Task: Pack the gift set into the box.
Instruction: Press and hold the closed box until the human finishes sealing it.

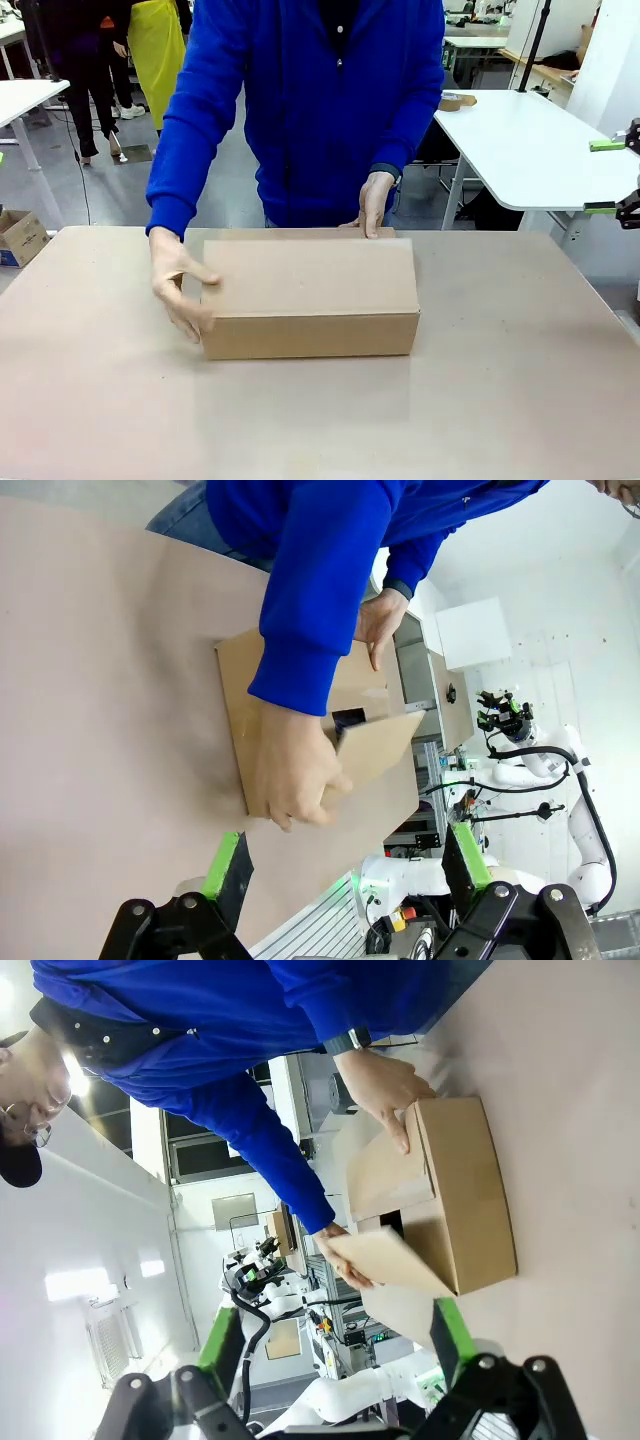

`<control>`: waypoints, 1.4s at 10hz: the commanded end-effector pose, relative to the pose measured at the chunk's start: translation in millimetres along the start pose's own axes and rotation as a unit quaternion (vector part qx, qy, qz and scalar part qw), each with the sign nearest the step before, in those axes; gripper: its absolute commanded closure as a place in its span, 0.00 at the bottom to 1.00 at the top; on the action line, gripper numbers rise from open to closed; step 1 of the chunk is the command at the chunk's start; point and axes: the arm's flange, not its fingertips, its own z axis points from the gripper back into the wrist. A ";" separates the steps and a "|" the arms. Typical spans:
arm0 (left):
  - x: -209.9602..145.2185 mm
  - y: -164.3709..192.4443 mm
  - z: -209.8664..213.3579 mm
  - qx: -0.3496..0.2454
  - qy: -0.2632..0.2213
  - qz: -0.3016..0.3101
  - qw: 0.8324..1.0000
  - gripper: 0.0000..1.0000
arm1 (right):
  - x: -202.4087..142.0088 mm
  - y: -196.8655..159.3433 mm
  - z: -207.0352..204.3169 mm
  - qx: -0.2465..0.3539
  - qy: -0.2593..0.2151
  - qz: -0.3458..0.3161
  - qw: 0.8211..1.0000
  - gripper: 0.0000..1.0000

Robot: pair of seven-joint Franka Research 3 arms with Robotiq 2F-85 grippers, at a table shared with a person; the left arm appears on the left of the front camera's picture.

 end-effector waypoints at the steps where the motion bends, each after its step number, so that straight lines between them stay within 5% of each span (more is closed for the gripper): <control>1: -2.1 -1.0 1.7 -0.001 0.004 0.002 1.000 0.00 | -1.5 1.6 0.3 -0.007 0.000 -0.002 1.000 0.00; 14: 0.0 0.0 0.1 0.000 0.000 0.000 1.000 0.00 | 0.0 0.0 0.0 0.000 0.000 0.000 1.000 0.00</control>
